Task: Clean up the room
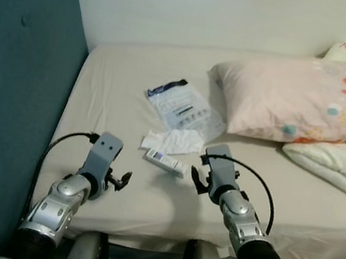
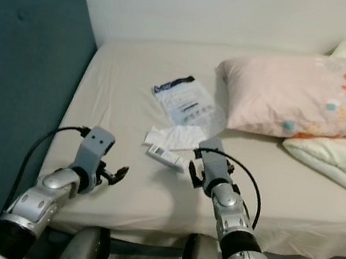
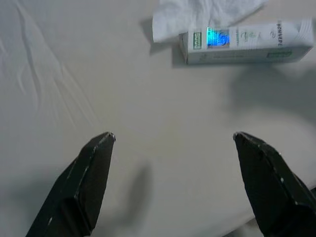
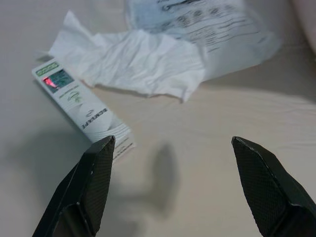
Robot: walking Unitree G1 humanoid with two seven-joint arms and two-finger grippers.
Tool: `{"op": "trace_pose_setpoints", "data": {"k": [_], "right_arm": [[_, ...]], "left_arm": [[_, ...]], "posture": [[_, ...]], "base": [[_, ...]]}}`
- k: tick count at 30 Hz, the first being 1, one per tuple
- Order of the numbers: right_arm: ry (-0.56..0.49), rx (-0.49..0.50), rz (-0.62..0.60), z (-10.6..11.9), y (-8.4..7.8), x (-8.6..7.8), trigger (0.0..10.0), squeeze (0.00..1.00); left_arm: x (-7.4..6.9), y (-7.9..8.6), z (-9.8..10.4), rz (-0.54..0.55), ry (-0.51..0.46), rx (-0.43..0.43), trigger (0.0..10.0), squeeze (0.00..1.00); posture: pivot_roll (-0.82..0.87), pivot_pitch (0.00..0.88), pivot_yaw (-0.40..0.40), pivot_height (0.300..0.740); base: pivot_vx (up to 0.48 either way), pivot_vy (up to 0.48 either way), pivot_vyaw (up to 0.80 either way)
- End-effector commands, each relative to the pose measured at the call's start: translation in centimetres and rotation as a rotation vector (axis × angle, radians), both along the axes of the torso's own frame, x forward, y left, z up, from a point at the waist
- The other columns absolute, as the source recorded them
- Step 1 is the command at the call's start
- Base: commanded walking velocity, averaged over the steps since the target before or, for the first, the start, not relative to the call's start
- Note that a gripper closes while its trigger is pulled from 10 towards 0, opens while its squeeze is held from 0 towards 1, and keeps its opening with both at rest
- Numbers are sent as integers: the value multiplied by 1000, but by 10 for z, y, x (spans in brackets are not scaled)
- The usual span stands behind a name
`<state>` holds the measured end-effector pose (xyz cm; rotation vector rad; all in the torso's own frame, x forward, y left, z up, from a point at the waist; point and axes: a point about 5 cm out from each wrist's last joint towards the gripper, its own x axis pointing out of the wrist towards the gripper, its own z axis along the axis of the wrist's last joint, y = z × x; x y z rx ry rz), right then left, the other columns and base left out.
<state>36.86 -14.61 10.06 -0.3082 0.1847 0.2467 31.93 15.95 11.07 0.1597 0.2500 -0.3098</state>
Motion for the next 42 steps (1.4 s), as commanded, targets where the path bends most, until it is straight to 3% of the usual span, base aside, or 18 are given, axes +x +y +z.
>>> {"op": "trace_pose_setpoints", "data": {"k": [1, 9, 16, 20, 25, 30, 31, 32, 42], "right_arm": [[16, -8, 21, -4, 1, -1, 10000, 1000], [-24, -49, 76, 2, 10, 2, 10000, 1000], [-9, -27, 150, 5, 23, 4, 10000, 1000], [10, -32, 182, 5, 27, 5, 10000, 1000], [14, -48, 181, 4, 26, 5, 10000, 1000], [15, -43, 128, 11, 18, 11, 10000, 1000], [12, -42, 114, 14, 15, 13, 10000, 114], [13, -56, 99, 15, 12, 14, 10000, 0], [-18, -146, 46, 21, 2, 18, 10000, 0]], "left_arm": [[-9, 6, -5, 8, 34, 4, 10000, 0], [-17, 8, 3, 17, 6, -38, 10000, 0], [-26, -2, 17, -81, -24, -142, 10000, 0], [-31, -2, 22, -97, -13, -136, 10000, 0], [-34, -3, 25, -103, -10, -141, 10000, 0], [-40, -12, 39, -149, -28, -198, 10000, 0], [-43, -15, 44, -168, -36, -225, 10000, 0], [-46, -17, 48, -184, -41, -242, 10000, 0], [-55, -12, 58, -177, -48, -259, 10000, 0]], "posture": [[127, 404, -14, 603], [140, 420, -4, 603], [156, 433, -1, 603], [166, 439, 3, 603], [182, 447, 10, 603], [218, 470, 27, 603], [232, 474, 32, 603], [239, 476, 35, 603], [271, 497, 41, 603]], "base": [[0, 0, 0], [0, 0, 0], [0, 0, 0], [0, 0, 0], [0, 0, 0], [0, 0, 0], [0, 0, 0], [0, 0, 0], [0, 0, 0]]}}
